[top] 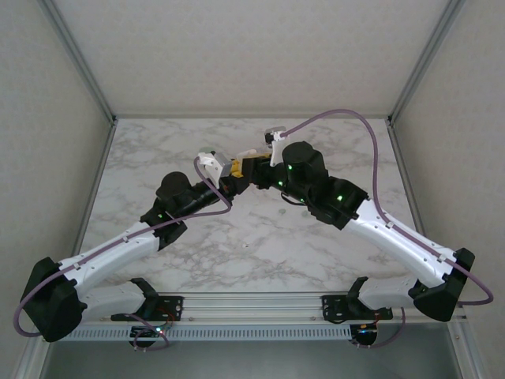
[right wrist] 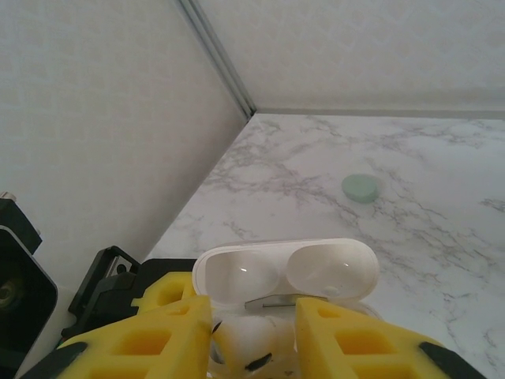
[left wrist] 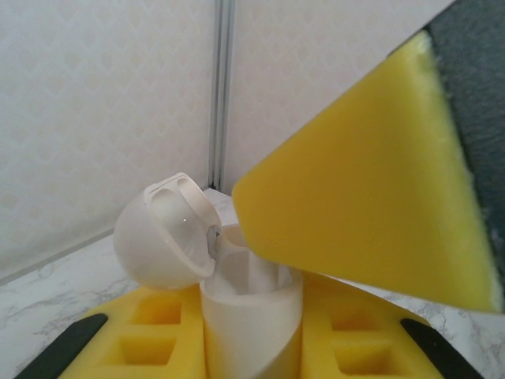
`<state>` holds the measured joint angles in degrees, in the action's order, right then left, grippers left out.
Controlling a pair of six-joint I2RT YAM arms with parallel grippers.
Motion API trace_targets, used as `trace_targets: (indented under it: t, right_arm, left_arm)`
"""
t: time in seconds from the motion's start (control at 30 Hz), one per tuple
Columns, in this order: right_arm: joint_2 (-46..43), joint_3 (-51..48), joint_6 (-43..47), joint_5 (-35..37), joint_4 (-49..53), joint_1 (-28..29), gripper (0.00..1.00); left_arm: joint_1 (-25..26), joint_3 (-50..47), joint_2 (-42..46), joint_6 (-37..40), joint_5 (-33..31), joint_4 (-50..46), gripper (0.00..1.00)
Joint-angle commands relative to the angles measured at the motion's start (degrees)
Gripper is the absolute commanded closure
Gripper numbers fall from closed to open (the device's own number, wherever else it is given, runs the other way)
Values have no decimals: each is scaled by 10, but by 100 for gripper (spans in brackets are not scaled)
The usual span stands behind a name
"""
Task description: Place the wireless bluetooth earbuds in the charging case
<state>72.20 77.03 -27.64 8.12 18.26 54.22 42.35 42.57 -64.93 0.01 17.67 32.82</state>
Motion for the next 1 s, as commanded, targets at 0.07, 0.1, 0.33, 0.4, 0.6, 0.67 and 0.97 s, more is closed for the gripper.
trace_targets:
  t: [0.07,0.1,0.33,0.4,0.6,0.67,0.97]
  right_arm:
    - [2,17,7,18,40,5,62]
    - [2,18,7,16,40,5,62]
    - [5,29,6,0,41,5,59]
    - [8,35,5,-3,46,5,59]
    - [14,48,2,-4,57,5,56]
    - [15,51,1,-3,60,5,56]
    - [-24,46,-3,-6,51,5,48]
  left_arm:
    - [5,14,9,3,11,37,97]
    - [5,14,9,2,12,37,97]
    - [5,14,10,3,15,33,97]
    - [6,14,10,3,15,33,97]
    - [5,12,11,4,20,32,98]
    - [5,12,12,4,20,32,98]
    - [5,6,25,23,6,15,97]
